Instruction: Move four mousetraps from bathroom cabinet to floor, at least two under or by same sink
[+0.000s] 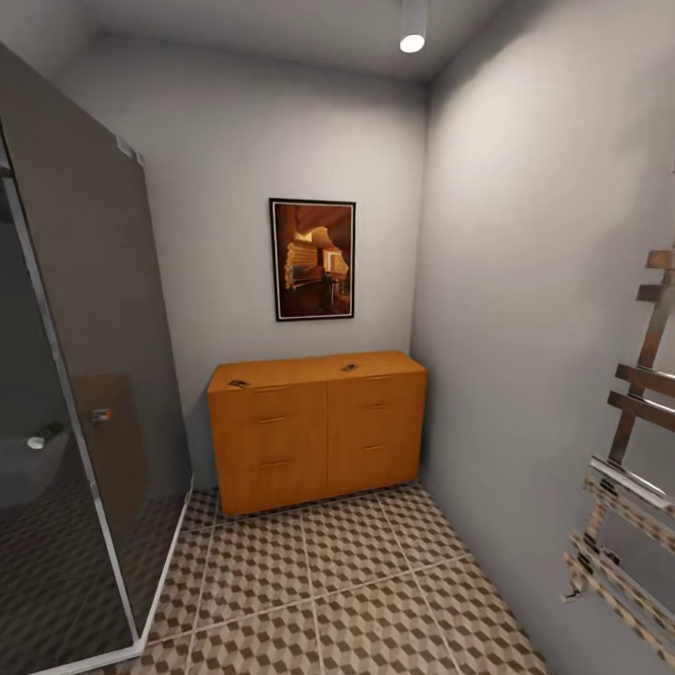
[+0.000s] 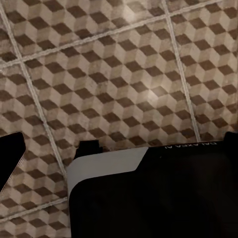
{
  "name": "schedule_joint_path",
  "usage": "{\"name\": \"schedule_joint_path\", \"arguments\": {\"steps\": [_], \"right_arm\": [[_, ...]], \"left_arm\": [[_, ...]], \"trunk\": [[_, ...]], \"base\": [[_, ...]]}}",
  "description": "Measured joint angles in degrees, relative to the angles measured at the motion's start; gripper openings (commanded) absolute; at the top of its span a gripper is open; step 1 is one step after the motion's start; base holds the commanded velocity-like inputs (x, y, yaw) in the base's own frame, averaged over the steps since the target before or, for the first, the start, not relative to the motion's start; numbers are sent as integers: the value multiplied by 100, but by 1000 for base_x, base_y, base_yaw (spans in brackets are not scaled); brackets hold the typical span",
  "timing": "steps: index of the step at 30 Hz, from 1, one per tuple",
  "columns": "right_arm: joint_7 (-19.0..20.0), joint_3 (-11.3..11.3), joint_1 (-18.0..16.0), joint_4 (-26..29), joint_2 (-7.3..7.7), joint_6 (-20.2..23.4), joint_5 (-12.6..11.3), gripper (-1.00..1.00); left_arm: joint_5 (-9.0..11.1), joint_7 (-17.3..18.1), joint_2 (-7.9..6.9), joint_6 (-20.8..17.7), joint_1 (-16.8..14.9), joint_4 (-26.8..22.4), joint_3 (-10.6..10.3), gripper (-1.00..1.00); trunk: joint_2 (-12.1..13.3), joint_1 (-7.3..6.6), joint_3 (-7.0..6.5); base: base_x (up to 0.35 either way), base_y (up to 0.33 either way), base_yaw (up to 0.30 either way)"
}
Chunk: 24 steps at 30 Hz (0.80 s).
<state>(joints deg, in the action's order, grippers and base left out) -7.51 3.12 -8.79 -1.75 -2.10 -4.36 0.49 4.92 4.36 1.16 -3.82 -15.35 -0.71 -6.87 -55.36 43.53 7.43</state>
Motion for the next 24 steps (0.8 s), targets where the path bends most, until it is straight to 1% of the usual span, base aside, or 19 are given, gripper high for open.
{"name": "schedule_joint_path", "arguments": {"steps": [14, 19, 24], "right_arm": [[28, 0, 0, 0, 0, -6, 3, 100], [34, 0, -1, 0, 6, -16, 3, 100], [35, 0, -1, 0, 22, -23, 2, 100]], "left_arm": [[6, 0, -1, 31, 0, 0, 3, 100], [8, 0, -1, 41, 1, 0, 3, 100], [8, 0, -1, 44, 1, 0, 3, 100]], "trunk": [[0, 0, 0], [1, 0, 0], [0, 0, 0]], "base": [[322, 0, 11], [322, 0, 185], [322, 0, 251]]}}
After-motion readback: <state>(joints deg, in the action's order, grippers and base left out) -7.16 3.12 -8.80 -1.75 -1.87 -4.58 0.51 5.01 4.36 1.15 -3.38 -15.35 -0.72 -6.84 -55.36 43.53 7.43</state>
